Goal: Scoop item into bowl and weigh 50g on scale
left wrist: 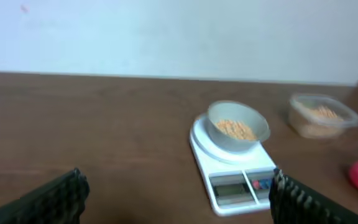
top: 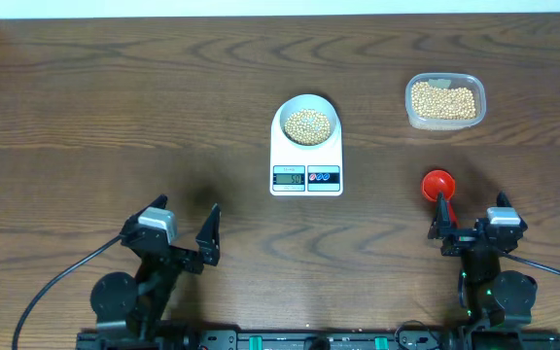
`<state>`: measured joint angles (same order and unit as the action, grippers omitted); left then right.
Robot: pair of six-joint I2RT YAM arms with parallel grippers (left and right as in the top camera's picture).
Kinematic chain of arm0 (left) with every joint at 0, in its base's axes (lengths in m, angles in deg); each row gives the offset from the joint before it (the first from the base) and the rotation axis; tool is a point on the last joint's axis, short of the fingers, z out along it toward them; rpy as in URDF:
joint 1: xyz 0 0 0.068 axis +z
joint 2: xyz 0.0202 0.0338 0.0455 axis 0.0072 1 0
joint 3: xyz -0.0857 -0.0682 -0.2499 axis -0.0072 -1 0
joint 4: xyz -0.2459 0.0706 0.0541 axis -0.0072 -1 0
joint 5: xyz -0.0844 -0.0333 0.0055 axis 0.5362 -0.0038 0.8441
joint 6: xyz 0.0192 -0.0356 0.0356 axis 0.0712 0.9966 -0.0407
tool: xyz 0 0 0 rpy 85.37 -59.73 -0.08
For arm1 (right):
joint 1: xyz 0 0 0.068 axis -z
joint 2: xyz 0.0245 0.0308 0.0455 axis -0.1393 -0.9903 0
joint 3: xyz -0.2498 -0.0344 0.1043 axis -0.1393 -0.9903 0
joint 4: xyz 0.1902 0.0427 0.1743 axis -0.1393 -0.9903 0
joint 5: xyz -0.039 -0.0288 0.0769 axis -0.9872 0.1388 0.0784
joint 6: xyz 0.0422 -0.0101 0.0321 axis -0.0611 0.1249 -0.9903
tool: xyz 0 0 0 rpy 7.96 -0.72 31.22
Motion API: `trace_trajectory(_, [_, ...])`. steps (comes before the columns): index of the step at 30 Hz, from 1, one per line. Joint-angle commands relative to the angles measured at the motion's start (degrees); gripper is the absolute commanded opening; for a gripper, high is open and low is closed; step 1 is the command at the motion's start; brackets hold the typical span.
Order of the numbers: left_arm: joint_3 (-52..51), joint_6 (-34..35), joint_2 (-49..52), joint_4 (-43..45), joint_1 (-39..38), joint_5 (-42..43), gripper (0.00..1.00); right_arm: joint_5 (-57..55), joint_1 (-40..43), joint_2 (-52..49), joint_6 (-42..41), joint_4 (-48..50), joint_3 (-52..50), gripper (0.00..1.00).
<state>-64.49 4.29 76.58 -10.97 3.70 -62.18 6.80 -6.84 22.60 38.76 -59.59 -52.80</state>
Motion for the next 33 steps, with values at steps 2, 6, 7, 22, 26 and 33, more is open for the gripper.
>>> trace_trajectory(2, [-4.98,2.71,-4.31,3.67,0.17,-4.72,0.95,-0.26,0.28,0.39,0.63,-0.31,-0.09,0.99])
trace_trajectory(6, [-8.57,2.73,-5.27,7.8,0.2,-4.72,0.95,-0.26,0.28,0.39,0.66,-0.33,-0.09,0.99])
trace_trajectory(7, [-9.25,2.73,-5.33,8.55,0.17,-4.9,0.95,-0.26,0.28,0.39,0.63,-0.33,-0.09,0.99])
trace_trajectory(22, [-17.42,3.8,-5.35,16.48,0.13,-8.0,0.95,-0.26,0.28,0.39,0.63,-0.31,-0.09,0.99])
trace_trajectory(26, [-17.97,4.28,-5.35,15.76,0.11,-9.64,0.95,-0.26,0.28,0.39,0.63,-0.31,-0.09,0.99])
trace_trajectory(33, [-17.97,6.45,-5.35,13.9,-0.94,-13.57,0.95,-0.26,0.28,0.39,0.63,-0.31,-0.09,0.99])
